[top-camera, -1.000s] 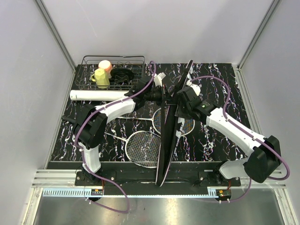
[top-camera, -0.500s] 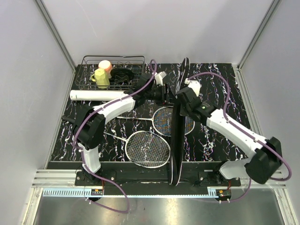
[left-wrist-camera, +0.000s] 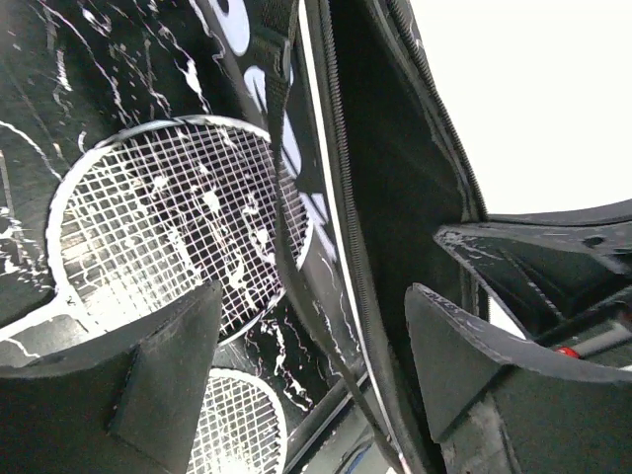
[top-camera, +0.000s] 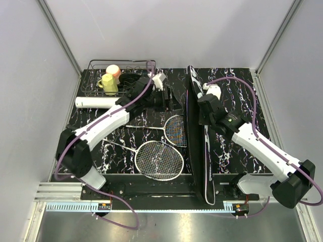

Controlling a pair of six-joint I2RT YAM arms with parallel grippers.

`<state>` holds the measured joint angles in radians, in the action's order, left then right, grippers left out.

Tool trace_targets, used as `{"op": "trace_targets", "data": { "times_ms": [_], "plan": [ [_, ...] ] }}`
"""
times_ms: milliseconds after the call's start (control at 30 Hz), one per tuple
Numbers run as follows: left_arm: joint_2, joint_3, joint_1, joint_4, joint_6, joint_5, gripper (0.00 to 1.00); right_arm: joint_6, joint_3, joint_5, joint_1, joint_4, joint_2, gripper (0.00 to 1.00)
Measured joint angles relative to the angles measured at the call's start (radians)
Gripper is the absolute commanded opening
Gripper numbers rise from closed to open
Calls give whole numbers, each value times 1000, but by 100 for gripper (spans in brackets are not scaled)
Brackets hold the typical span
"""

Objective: Pack up the badminton gear

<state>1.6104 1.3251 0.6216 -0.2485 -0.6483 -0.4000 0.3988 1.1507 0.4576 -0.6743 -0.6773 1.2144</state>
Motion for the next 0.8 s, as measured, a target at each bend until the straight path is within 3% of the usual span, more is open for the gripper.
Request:
{"op": "trace_targets", "data": {
  "times_ms": [100,333,700,800],
  "plan": [
    [-74,-27,0,-6,-7,54,98,-7,0,-8,0,-1,0,0],
    [-76,-27,81,-6,-15,100,96,-10,0,-48,0,0,0,0],
    [90,34,130,-64,-6,145,59,-6,0,-135,0,35,-26,0],
    [126,83,139,-76,5,156,40,0,0,-160,0,55,-36,0]
  ]
}}
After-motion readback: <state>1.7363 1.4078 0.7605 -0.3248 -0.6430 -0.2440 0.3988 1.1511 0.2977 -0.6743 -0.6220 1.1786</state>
